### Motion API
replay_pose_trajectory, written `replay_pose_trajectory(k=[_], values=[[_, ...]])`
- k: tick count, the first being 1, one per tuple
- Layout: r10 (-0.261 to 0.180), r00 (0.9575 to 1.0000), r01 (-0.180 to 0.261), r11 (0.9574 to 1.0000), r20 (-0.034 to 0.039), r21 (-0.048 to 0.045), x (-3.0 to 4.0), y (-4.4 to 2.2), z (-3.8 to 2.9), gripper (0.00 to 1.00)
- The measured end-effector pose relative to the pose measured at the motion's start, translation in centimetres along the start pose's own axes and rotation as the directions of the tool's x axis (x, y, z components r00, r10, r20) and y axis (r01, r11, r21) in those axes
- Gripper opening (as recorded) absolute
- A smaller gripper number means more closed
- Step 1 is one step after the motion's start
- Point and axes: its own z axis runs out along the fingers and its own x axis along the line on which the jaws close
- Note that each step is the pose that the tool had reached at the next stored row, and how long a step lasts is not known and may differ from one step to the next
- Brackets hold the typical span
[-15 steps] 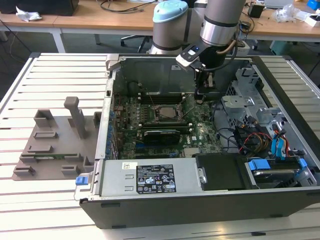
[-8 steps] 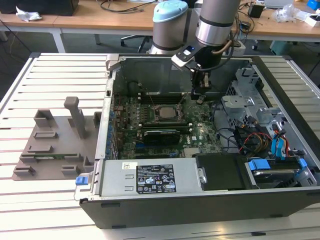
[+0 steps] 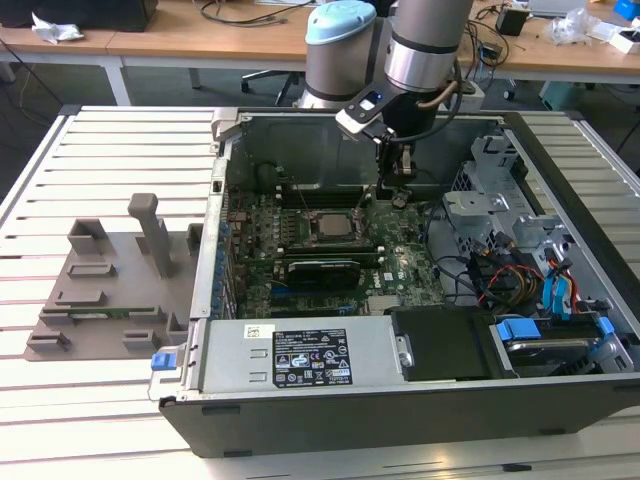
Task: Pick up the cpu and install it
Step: 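Close the cpu cover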
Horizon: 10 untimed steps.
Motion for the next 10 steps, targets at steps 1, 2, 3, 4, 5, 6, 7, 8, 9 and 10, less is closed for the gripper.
replay_pose_trajectory(k=[1, 2, 3, 4, 5, 6, 7, 8, 9, 10], values=[[0.0, 1.0, 0.0, 1.0, 0.0, 0.0, 0.0, -0.06, 0.0, 0.11], [0.0, 1.0, 0.0, 1.0, 0.0, 0.0, 0.0, -0.15, 0.01, 0.11], [0.0, 1.0, 0.0, 1.0, 0.0, 0.0001, 0.0, -0.23, 0.01, 0.11], [0.0, 1.0, 0.0, 1.0, 0.0, 0.0, 0.0, -0.29, 0.02, 0.11], [0.0, 1.0, 0.0, 1.0, 0.0001, 0.0, 0.0, -0.35, 0.02, 0.11], [0.0, 1.0, 0.0, 1.0, 0.0, 0.0, 0.0, -0.41, 0.02, 0.11], [0.0, 1.0, 0.0, 1.0, 0.0, 0.0, 0.01, -0.49, 0.03, 0.11], [0.0, 1.0, 0.0, 1.0, 0.0001, 0.0, 0.0, -0.61, 0.03, 0.11], [0.0, 1.0, 0.0, 1.0, 0.0, 0.0, 0.01, -0.74, 0.04, 0.11], [0.0, 1.0, 0.0, 1.0, 0.0, 0.0, 0.01, -0.86, 0.05, 0.11]])
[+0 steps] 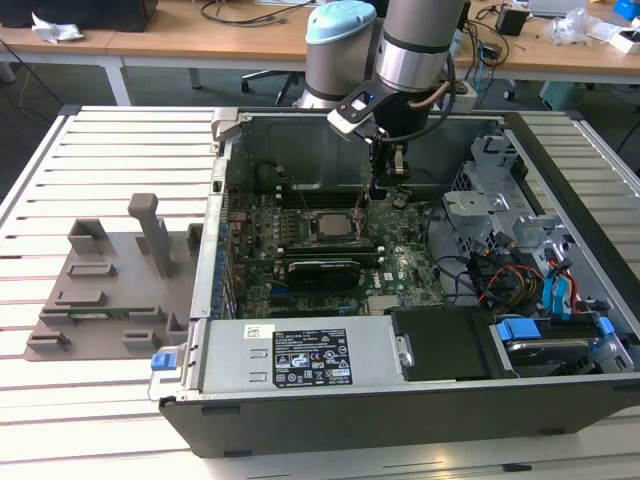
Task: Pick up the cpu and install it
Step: 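Close the cpu cover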
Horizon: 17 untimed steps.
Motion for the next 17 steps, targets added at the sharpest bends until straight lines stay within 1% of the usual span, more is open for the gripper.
replay_pose_trajectory(k=[13, 17], values=[[0.0, 1.0, 0.0, 1.0, 0.0, 0.0, 0.01, -0.92, 0.05, 0.11], [0.0, 1.0, 0.0, 1.0, 0.0, 0.0, 0.01, -1.38, 0.08, 0.11]])
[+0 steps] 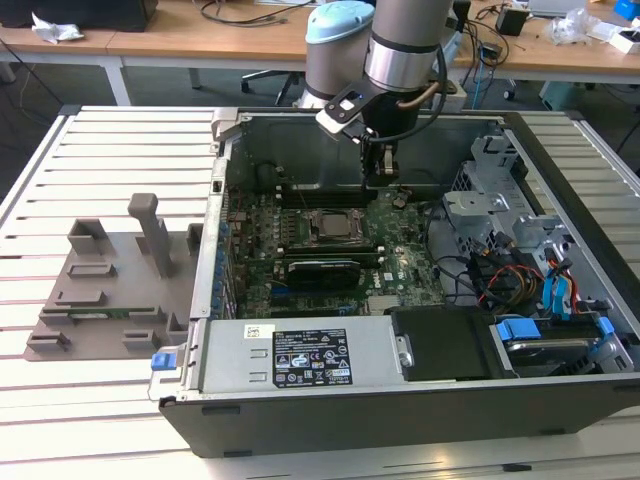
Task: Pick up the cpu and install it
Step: 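Close the cpu cover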
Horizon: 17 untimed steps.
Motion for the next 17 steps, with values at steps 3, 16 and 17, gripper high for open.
replay_pose_trajectory(k=[3, 16, 17], values=[[0.0, 1.0, 0.0, 1.0, -0.0001, 0.0, 0.01, -0.2, 0.04, 0.11], [0.0, 1.0, 0.0, 1.0, 0.0, 0.0, -0.43, -0.95, 0.61, 0.11], [0.0, 1.0, 0.0, 1.0, 0.0, 0.0, -0.43, -0.95, 0.66, 0.11]])
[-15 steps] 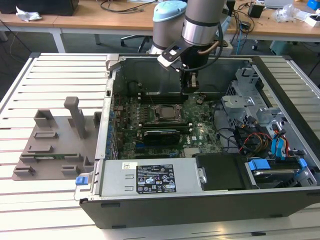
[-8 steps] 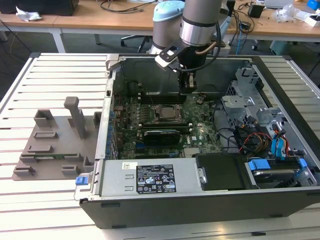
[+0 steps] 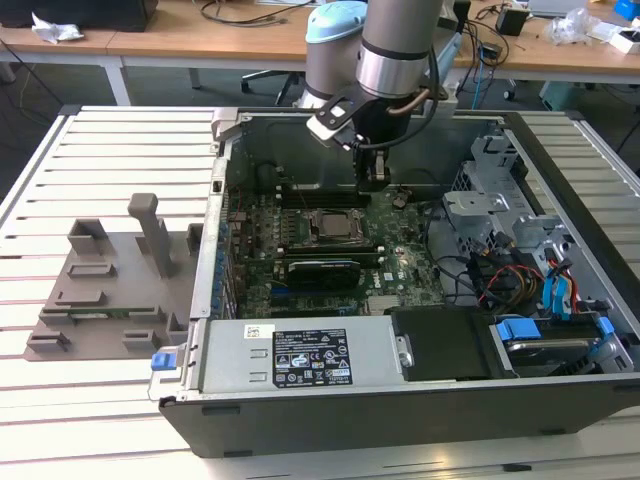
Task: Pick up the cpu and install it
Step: 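Close the cpu cover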
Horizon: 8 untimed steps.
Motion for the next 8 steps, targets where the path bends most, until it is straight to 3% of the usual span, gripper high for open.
replay_pose_trajectory(k=[8], values=[[0.0, 1.0, 0.0, 1.0, 0.0, 0.0, 0.02, -0.08, 0.34, 0.11]])
